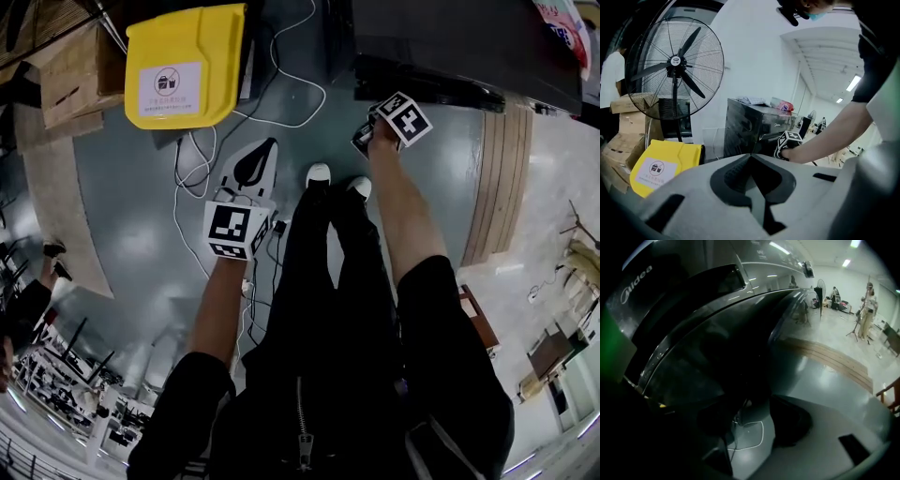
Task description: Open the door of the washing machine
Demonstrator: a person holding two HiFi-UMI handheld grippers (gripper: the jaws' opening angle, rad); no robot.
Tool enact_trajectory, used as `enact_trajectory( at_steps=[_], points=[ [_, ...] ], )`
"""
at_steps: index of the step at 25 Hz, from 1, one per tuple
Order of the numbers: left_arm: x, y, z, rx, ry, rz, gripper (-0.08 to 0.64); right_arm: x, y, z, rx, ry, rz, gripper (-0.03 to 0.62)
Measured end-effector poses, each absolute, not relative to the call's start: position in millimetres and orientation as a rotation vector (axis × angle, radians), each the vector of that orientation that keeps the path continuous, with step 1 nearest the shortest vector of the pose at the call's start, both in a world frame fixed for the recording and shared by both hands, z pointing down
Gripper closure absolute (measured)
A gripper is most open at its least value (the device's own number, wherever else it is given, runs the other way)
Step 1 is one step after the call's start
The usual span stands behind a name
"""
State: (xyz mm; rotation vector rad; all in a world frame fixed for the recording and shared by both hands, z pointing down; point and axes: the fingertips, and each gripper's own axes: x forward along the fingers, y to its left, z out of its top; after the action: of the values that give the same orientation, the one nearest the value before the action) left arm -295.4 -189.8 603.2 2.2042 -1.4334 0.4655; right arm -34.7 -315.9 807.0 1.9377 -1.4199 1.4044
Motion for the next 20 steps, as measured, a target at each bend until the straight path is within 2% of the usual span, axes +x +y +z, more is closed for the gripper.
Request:
enact_trajectory(
  at_steps=[11,20],
  points=[
    [-283.2,-190.2,602.5,2.233,-1.39,0.463,0.557,-23.0,-271.1,810.6,1.872,-1.448,1.407,0.386],
    [-228.3,-209.0,597.3,2.364,-1.234,0.473,0.557,25.2,-179.3,813.9,1.736,-1.472,1.341,0.421]
  ],
)
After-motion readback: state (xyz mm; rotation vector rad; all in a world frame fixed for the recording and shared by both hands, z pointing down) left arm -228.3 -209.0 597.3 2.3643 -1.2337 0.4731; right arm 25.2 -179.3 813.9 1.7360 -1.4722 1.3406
